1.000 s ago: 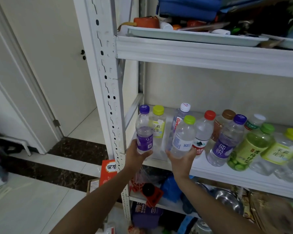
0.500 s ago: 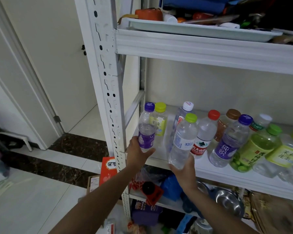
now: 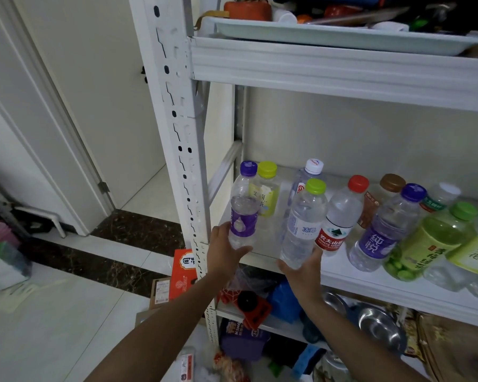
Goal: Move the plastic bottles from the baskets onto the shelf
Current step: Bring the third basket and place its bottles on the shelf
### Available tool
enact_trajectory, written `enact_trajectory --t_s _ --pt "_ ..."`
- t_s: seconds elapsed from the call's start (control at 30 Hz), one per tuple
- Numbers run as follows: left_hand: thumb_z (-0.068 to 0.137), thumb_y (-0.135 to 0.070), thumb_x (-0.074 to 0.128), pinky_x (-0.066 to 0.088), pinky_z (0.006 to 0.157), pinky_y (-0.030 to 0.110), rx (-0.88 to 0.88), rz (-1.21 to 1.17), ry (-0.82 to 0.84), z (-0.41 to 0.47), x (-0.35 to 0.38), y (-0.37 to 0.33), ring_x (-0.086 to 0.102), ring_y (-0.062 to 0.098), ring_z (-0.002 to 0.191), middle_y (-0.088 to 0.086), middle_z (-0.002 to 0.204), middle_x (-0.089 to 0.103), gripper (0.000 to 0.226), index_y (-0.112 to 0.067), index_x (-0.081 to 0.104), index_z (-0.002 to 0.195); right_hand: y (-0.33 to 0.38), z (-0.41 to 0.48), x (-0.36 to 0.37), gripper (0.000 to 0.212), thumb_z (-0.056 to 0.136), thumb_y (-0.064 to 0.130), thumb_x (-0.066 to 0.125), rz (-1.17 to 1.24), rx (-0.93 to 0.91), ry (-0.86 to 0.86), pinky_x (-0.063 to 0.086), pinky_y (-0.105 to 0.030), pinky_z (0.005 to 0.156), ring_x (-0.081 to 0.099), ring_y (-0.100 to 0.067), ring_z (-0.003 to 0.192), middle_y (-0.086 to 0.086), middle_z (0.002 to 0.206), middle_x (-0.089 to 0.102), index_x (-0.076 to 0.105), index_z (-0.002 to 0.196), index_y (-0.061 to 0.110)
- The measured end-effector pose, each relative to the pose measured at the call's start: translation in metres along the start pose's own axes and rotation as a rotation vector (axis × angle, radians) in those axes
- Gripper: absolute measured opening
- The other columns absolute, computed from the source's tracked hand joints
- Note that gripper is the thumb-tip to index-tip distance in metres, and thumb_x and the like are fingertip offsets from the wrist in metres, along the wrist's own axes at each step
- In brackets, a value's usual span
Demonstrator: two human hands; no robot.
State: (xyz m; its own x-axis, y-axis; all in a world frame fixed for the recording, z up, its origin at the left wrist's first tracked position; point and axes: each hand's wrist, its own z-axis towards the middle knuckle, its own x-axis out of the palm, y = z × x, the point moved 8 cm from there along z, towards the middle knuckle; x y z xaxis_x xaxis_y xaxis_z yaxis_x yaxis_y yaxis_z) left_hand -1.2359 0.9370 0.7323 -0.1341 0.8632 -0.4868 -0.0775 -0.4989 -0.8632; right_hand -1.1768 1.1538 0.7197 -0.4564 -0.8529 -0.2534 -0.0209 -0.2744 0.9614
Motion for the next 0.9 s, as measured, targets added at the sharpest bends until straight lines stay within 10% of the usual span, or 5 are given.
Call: enact_trajectory --t_s 0.17,0.5,0.7,0.9 --pt "0.067 -0.026 0.085 0.043 0.096 0.03 0.004 0.014 0.058 0.003 0.002 0.001 0.047 0.011 0.108 0.0 0.122 0.051 0.073 -0.019 0.048 0.129 0.001 -0.002 -0.008 0.072 0.076 -0.003 0.072 0.048 -0.025 0.122 0.04 -0.016 0.097 0.05 0.0 0.117 0.009 0.128 0.051 0.035 0.134 0.019" --pt "0.067 -0.029 0.085 0.053 0.089 0.041 -0.037 0.037 0.054 0.004 0.004 -0.001 0.062 0.015 0.1 -0.006 0.113 0.066 0.061 -0.026 0.053 0.119 0.001 0.001 -0.009 0.063 0.069 0.012 0.083 0.001 0.043 0.033 0.048 -0.03 0.082 0.06 -0.022 0.1 -0.004 0.111 0.06 0.038 0.112 0.017" --pt "0.067 -0.032 0.085 0.052 0.089 0.04 -0.044 0.09 0.041 0.005 0.004 -0.001 0.061 0.016 0.103 -0.006 0.116 0.065 0.064 -0.025 0.051 0.122 0.006 0.005 -0.004 0.069 0.063 0.013 0.087 0.016 0.049 -0.014 0.043 -0.016 0.07 0.059 -0.02 0.096 -0.002 0.107 0.057 0.035 0.107 0.016" --pt "0.067 -0.034 0.084 0.052 0.088 0.04 -0.044 0.111 0.05 0.006 0.004 -0.001 0.061 0.017 0.103 -0.005 0.116 0.065 0.064 -0.025 0.05 0.121 0.008 0.004 -0.006 0.067 0.069 0.005 0.081 0.035 -0.013 0.057 0.046 -0.027 0.088 0.056 -0.013 0.105 0.001 0.116 0.057 0.041 0.121 0.019"
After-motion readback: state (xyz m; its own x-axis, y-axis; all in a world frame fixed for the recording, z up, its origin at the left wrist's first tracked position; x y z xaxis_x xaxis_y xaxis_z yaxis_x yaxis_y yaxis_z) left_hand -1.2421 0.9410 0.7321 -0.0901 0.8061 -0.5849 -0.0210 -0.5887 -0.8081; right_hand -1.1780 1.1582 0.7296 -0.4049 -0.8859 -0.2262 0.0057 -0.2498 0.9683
